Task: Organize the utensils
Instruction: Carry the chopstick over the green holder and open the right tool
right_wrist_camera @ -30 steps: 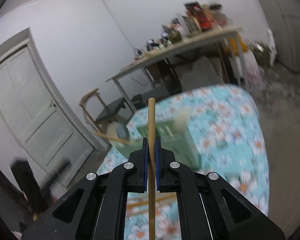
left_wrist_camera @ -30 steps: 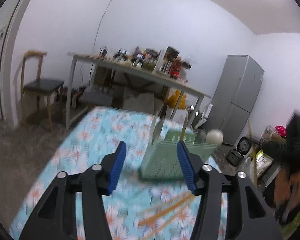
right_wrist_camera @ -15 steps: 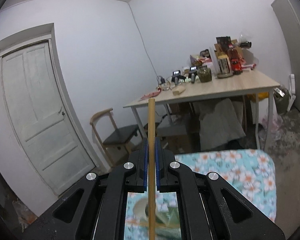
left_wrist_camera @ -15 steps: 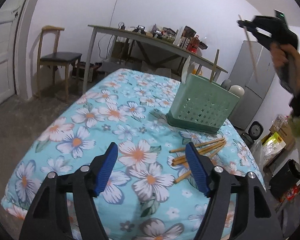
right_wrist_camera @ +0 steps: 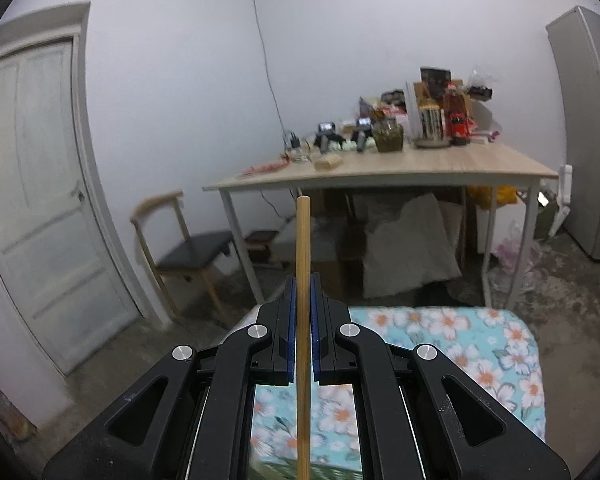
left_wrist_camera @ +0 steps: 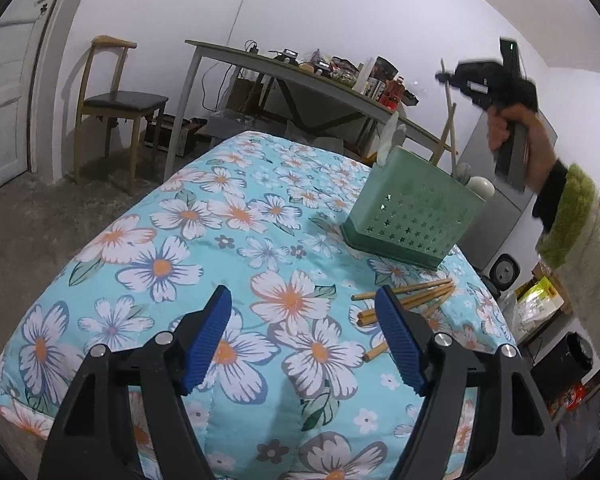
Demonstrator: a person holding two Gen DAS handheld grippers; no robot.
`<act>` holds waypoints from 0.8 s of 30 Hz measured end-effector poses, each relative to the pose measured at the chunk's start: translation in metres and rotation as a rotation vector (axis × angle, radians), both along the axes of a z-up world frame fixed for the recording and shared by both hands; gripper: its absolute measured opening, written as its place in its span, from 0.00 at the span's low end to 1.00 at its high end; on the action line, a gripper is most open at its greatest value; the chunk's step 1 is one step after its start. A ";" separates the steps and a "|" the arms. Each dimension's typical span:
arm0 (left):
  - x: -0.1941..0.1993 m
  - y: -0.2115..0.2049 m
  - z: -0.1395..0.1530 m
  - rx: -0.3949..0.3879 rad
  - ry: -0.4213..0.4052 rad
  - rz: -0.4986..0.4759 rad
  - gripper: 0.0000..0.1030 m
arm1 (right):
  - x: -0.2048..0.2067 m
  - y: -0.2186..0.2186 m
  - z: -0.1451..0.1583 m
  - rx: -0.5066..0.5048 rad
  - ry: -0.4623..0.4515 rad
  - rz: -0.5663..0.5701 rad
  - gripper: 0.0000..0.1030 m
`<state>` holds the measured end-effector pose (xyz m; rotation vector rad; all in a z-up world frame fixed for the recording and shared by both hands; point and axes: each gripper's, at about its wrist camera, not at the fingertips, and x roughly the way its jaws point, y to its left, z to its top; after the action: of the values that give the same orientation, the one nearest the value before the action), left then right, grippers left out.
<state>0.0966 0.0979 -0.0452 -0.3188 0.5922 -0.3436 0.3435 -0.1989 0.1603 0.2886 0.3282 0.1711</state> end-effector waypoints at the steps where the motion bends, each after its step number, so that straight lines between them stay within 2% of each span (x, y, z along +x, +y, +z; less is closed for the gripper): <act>1: 0.001 0.001 -0.001 -0.007 0.004 0.003 0.70 | 0.000 0.000 -0.008 -0.011 0.018 0.000 0.04; 4: 0.002 0.003 -0.002 -0.010 0.008 0.009 0.70 | -0.003 0.004 -0.019 -0.034 0.047 0.002 0.04; 7: 0.003 0.002 -0.002 -0.016 0.010 0.010 0.70 | -0.010 0.003 -0.024 -0.035 0.035 0.011 0.05; 15: 0.002 0.000 0.001 -0.007 0.003 0.011 0.70 | -0.012 -0.001 -0.009 0.015 0.016 0.034 0.04; 20: 0.004 -0.003 -0.003 -0.003 0.017 0.007 0.70 | -0.012 -0.007 -0.012 0.051 0.068 0.059 0.04; 23: 0.004 -0.004 -0.003 -0.001 0.018 0.000 0.70 | -0.006 -0.015 -0.017 0.105 0.137 0.098 0.13; 24: 0.004 -0.005 -0.003 0.003 0.016 -0.001 0.70 | -0.003 -0.018 -0.019 0.132 0.172 0.115 0.19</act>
<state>0.1006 0.0928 -0.0484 -0.3183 0.6089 -0.3411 0.3406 -0.2167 0.1416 0.4166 0.5056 0.2824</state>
